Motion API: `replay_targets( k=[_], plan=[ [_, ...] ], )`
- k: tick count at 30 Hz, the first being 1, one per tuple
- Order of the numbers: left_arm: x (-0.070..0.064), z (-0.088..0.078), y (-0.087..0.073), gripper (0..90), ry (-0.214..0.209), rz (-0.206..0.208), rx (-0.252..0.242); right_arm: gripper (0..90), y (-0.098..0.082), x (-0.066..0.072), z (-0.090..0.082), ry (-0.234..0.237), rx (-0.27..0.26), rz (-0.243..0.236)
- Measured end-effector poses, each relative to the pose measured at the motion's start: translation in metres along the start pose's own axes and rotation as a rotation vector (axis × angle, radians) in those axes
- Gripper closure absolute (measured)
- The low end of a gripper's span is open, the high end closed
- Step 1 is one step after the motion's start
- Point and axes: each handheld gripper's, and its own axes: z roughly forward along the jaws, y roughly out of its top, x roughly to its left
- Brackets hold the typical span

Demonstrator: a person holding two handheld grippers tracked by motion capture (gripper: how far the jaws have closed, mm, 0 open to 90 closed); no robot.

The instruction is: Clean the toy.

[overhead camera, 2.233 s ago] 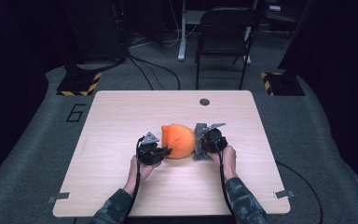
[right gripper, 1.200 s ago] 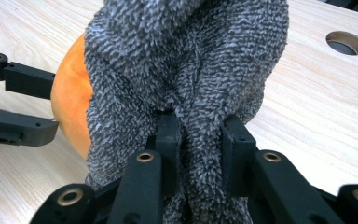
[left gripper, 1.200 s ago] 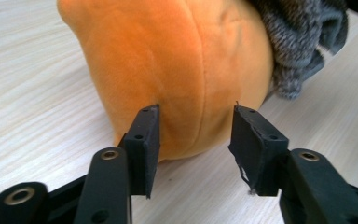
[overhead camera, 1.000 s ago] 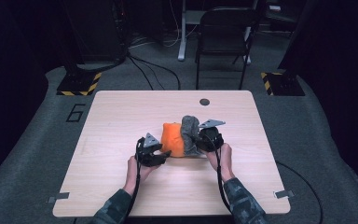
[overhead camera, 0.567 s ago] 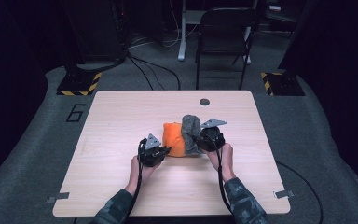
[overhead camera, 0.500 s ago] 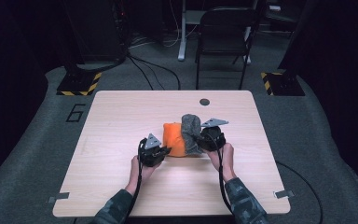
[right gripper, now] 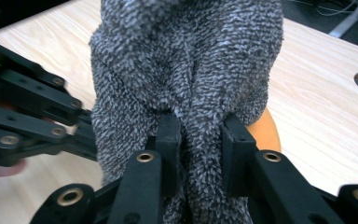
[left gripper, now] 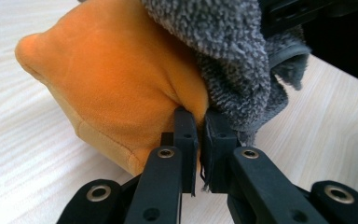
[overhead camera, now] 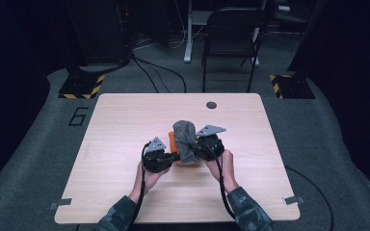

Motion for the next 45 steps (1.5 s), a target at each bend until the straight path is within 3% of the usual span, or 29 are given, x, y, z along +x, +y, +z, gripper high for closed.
replay_targets(
  k=[10, 13, 14, 21, 25, 29, 31, 35, 36, 39, 40, 41, 42, 45],
  plan=[
    [0.006, -0.001, 0.001, 85.4, 0.019, -0.001, 0.022, 72.1, -0.011, -0.024, 0.005, -0.056, 0.037, 0.037],
    [0.008, -0.002, 0.001, 85.4, 0.016, -0.006, 0.031, 72.1, -0.016, -0.034, 0.008, -0.097, 0.062, 0.045],
    [0.010, -0.003, 0.002, 85.3, 0.013, -0.006, 0.040, 72.1, -0.022, -0.044, 0.011, -0.096, 0.085, 0.094],
    [0.015, -0.003, 0.001, 85.2, 0.020, -0.023, 0.042, 72.1, -0.042, -0.068, 0.028, -0.086, 0.161, 0.178],
    [0.016, -0.003, 0.000, 85.0, 0.016, -0.021, 0.044, 72.0, -0.051, -0.071, 0.042, -0.081, 0.208, 0.184],
    [0.017, -0.003, 0.000, 84.8, 0.018, -0.019, 0.039, 71.8, -0.053, -0.074, 0.044, -0.085, 0.233, 0.189],
    [0.017, -0.004, 0.000, 84.7, 0.018, -0.019, 0.037, 71.8, -0.052, -0.075, 0.042, -0.090, 0.231, 0.190],
    [0.018, -0.004, 0.000, 84.5, 0.018, -0.014, 0.035, 71.9, -0.036, -0.075, 0.018, -0.100, 0.147, 0.183],
    [0.018, -0.004, 0.000, 84.5, 0.018, -0.014, 0.035, 71.9, -0.036, -0.075, 0.018, -0.100, 0.147, 0.183],
    [0.016, -0.003, 0.000, 84.4, 0.018, -0.016, 0.033, 72.0, -0.017, -0.061, -0.004, -0.069, 0.055, 0.156],
    [0.016, -0.003, 0.000, 84.4, 0.018, -0.016, 0.033, 72.0, -0.017, -0.061, -0.004, -0.069, 0.055, 0.156],
    [0.016, -0.003, 0.000, 84.4, 0.020, -0.016, 0.031, 71.9, -0.008, -0.049, -0.009, -0.033, 0.022, 0.122],
    [0.016, -0.003, 0.000, 84.4, 0.018, -0.012, 0.033, 71.9, -0.008, -0.049, -0.009, -0.033, 0.022, 0.122],
    [0.014, -0.003, 0.000, 84.3, 0.017, -0.008, 0.032, 71.7, -0.001, -0.027, -0.006, 0.003, 0.004, 0.074]
  ],
)
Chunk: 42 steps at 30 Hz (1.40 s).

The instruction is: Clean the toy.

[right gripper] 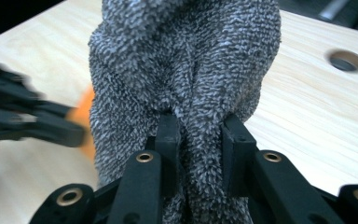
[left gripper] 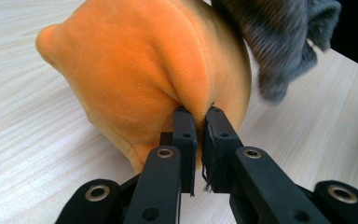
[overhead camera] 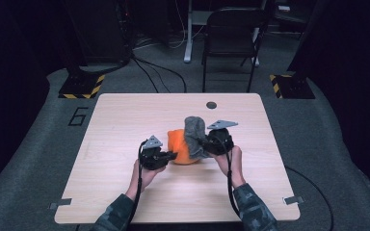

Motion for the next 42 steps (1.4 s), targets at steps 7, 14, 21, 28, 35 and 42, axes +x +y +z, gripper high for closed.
replay_targets(
  k=[7, 14, 21, 28, 35, 42],
  plan=[
    [0.000, 0.000, -0.001, 84.3, 0.000, 0.007, 0.002, 71.7, 0.000, 0.023, 0.013, -0.022, 0.028, -0.098],
    [0.000, 0.001, -0.001, 84.3, 0.001, 0.010, 0.006, 71.6, -0.004, 0.013, 0.014, -0.056, 0.057, -0.084],
    [0.001, 0.001, -0.001, 84.3, 0.003, -0.001, 0.005, 71.4, -0.012, -0.007, 0.017, -0.091, 0.101, -0.046],
    [0.003, 0.001, -0.001, 84.3, 0.004, 0.002, 0.010, 71.3, -0.029, -0.030, 0.029, -0.124, 0.162, 0.012],
    [0.004, 0.001, -0.002, 84.1, 0.004, -0.004, 0.009, 71.3, -0.042, -0.040, 0.044, -0.137, 0.224, 0.038],
    [0.005, 0.000, -0.002, 83.6, 0.003, -0.009, 0.011, 71.2, -0.048, -0.047, 0.050, -0.148, 0.277, 0.046]
  ],
)
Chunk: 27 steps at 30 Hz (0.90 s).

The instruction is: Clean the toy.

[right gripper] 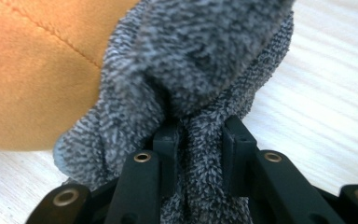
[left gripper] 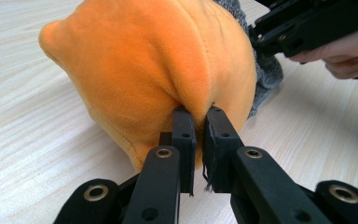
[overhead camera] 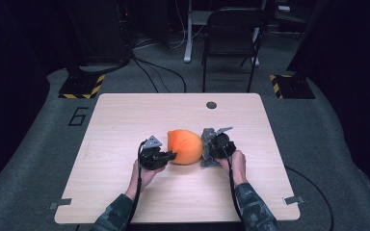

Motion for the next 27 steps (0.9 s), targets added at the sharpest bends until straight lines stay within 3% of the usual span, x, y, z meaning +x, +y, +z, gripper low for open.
replay_targets(
  k=[6, 10, 12, 14, 15, 16, 18, 20, 22, 27],
  plan=[
    [0.002, 0.000, 0.000, 83.4, 0.006, 0.001, -0.001, 71.7, 0.006, -0.004, -0.021, -0.014, -0.068, 0.017],
    [0.002, 0.000, 0.000, 83.1, 0.008, -0.004, 0.004, 71.7, 0.014, -0.002, -0.049, 0.009, -0.176, 0.018],
    [0.002, 0.000, 0.000, 83.1, 0.009, -0.003, 0.006, 71.7, 0.020, 0.007, -0.063, 0.044, -0.249, -0.009],
    [0.002, 0.000, 0.000, 83.0, 0.009, -0.002, 0.006, 71.7, 0.021, 0.011, -0.064, 0.058, -0.261, -0.011],
    [0.002, 0.000, 0.000, 82.9, 0.008, -0.002, 0.010, 71.7, 0.023, 0.026, -0.059, 0.077, -0.265, -0.049],
    [0.001, 0.000, 0.000, 82.7, 0.011, -0.003, 0.014, 71.7, 0.023, 0.032, -0.054, 0.083, -0.242, -0.069],
    [0.001, 0.000, 0.000, 82.2, 0.024, 0.006, 0.019, 71.9, 0.021, 0.039, -0.044, 0.065, -0.227, -0.082],
    [0.002, 0.000, -0.001, 81.4, 0.024, 0.013, 0.021, 71.9, 0.021, 0.039, -0.041, 0.063, -0.225, -0.092],
    [0.002, 0.000, 0.000, 77.7, 0.024, 0.004, 0.019, 71.9, 0.020, 0.038, -0.041, 0.069, -0.224, -0.067],
    [0.000, -0.003, 0.003, 65.3, 0.071, 0.037, 0.068, 71.9, 0.021, 0.038, -0.039, 0.055, -0.231, -0.084]
  ],
)
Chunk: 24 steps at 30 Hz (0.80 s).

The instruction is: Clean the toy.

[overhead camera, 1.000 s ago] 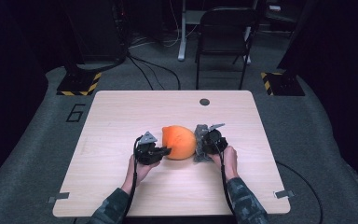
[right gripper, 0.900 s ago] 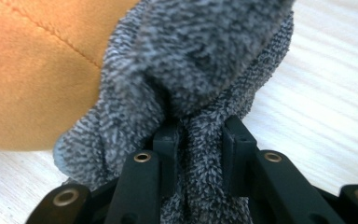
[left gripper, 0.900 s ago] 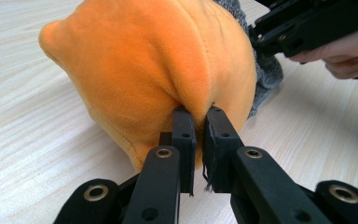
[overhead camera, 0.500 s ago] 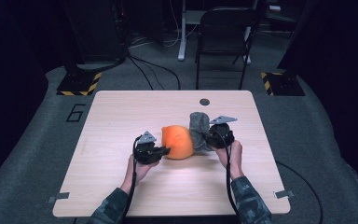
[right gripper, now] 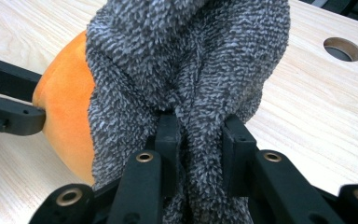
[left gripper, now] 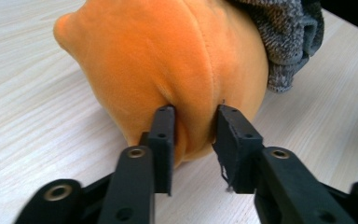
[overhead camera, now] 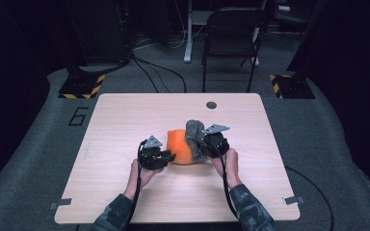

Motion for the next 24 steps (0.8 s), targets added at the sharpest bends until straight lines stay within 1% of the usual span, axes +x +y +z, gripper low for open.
replay_targets(
  k=[1, 2, 3, 4, 5, 6, 8, 10, 11, 14, 15, 16, 17, 21, 23, 24],
  plan=[
    [0.000, 0.000, 0.000, 63.0, 0.000, 0.000, 0.000, 71.9, 0.000, 0.000, 0.000, 0.000, 0.000, 0.000],
    [-0.001, -0.001, 0.000, 63.0, 0.004, -0.002, 0.006, 71.9, 0.000, 0.001, 0.000, 0.000, 0.004, 0.014],
    [-0.003, -0.001, 0.001, 59.3, 0.020, 0.013, 0.017, 71.9, 0.001, 0.001, 0.000, -0.001, 0.003, 0.020],
    [-0.004, -0.001, 0.002, 57.5, 0.036, 0.029, 0.034, 71.9, 0.001, 0.001, 0.000, -0.001, 0.002, 0.020],
    [-0.004, -0.001, 0.002, 56.3, 0.036, 0.029, 0.034, 71.8, 0.001, 0.001, 0.000, -0.004, 0.001, 0.023],
    [-0.005, -0.001, 0.002, 55.0, 0.041, 0.029, 0.040, 71.9, 0.001, 0.000, 0.000, -0.001, 0.000, 0.007],
    [-0.006, -0.001, 0.002, 53.9, 0.062, 0.044, 0.059, 71.9, 0.001, 0.000, 0.000, -0.001, 0.004, 0.006],
    [-0.006, 0.000, 0.001, 52.2, 0.065, 0.047, 0.065, 71.9, 0.001, 0.000, 0.000, -0.004, 0.000, 0.016],
    [-0.006, 0.001, 0.001, 51.8, 0.076, 0.048, 0.066, 71.8, 0.001, 0.000, 0.001, 0.000, 0.004, 0.015],
    [-0.007, 0.003, -0.001, 51.4, 0.079, 0.046, 0.076, 71.9, 0.001, -0.001, 0.001, 0.002, 0.002, 0.016],
    [-0.006, 0.005, -0.001, 51.4, 0.084, 0.053, 0.078, 71.9, 0.001, -0.001, 0.001, 0.002, 0.002, 0.016],
    [-0.006, 0.006, -0.002, 51.4, 0.077, 0.049, 0.084, 71.8, 0.001, -0.001, 0.001, 0.001, 0.002, 0.019],
    [-0.007, 0.007, -0.002, 51.3, 0.081, 0.046, 0.086, 71.9, 0.001, 0.000, 0.002, 0.002, 0.001, 0.012],
    [-0.008, 0.011, -0.004, 52.1, 0.088, 0.059, 0.095, 71.9, 0.001, 0.000, 0.002, 0.003, 0.001, 0.011],
    [-0.008, 0.012, -0.006, 59.5, 0.089, 0.065, 0.095, 71.9, 0.001, 0.001, 0.002, 0.004, 0.001, 0.016],
    [-0.008, 0.013, -0.007, 65.0, 0.090, 0.068, 0.090, 71.9, 0.001, 0.001, 0.002, 0.001, -0.002, 0.005]
  ],
)
